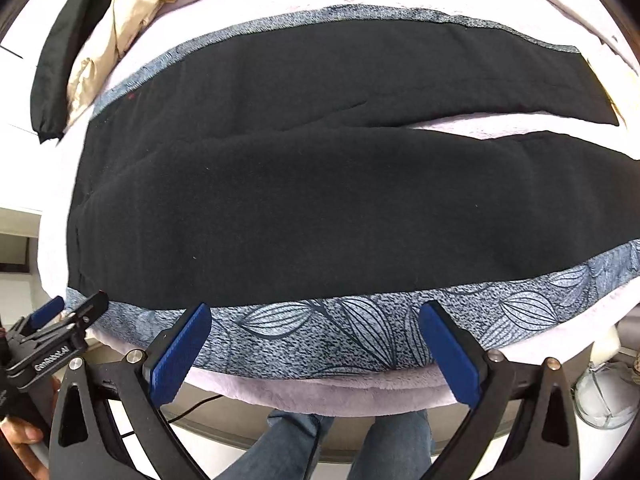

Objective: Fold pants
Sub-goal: 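Lower both grippers to the grey patterned stripe edge of the trousers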

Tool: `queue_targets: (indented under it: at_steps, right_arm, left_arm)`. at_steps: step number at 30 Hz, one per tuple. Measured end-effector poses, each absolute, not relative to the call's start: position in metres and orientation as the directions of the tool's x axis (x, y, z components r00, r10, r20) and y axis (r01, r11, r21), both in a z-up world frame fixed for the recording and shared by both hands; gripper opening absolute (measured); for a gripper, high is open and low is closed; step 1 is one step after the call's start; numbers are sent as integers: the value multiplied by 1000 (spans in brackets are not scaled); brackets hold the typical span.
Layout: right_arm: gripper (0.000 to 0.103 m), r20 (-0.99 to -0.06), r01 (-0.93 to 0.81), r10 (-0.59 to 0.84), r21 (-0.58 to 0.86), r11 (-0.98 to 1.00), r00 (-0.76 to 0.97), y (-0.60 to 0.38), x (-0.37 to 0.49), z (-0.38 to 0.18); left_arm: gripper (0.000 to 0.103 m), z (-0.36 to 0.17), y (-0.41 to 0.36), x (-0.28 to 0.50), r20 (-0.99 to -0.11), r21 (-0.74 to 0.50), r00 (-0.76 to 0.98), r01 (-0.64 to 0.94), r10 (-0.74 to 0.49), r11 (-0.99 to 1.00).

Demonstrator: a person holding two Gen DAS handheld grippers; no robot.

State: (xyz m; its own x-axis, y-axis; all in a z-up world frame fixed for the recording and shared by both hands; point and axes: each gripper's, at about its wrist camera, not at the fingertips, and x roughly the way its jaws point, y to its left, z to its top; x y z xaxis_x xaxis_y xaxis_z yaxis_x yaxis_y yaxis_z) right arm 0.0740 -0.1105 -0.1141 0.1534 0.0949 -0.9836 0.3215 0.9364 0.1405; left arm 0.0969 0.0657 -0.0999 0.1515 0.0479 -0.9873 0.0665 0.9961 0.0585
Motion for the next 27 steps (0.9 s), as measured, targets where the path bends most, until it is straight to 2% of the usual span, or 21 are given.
queue_targets:
  at_steps: [2,5,6,8,9,13,17,22,26,27]
  right_arm:
    - [103,-971,316,149,202,927,186,-112,73,-112]
    - [103,-903,281,359,417,864,236,-114,69,-114]
    - [103,-851,262,461,518,814,249,-113,65,-117]
    - [103,-803,244,546,594,767,238,-110,58,-125]
    - [99,-793,240,569,608,756,215,-107,51,-132]
    - [61,-789,306,594,611,730,158,-108,31,-163]
    - [58,-728,361,647,680,638,227,-119,23,-174]
    - [57,-662,331,671,749,574,334,-127,29,-159]
    - [57,-647,365,696,757,541,310,-122,40,-175]
    - [55,-652,378,698,751,541,296,-116,46,-183]
  left_arm:
    - [103,-101,77,99,-985,-10,172,39,-17,999]
    - [103,-100,91,98,-974,-131,184,30,-134,991]
    - [103,-100,95,97,-969,-151,192,29,-153,988]
    - [103,-102,102,95,-966,-164,196,39,-169,986]
    - [103,-103,106,94,-964,-176,194,41,-181,984]
    - [103,-113,121,87,-960,-230,163,-4,-226,973]
    - [103,-117,126,79,-970,-184,162,-10,-180,983]
    - [103,-114,128,69,-967,-217,142,-12,-213,976]
    - [103,-110,137,62,-960,-248,148,-49,-238,968]
    - [103,-109,140,59,-958,-256,148,-57,-245,965]
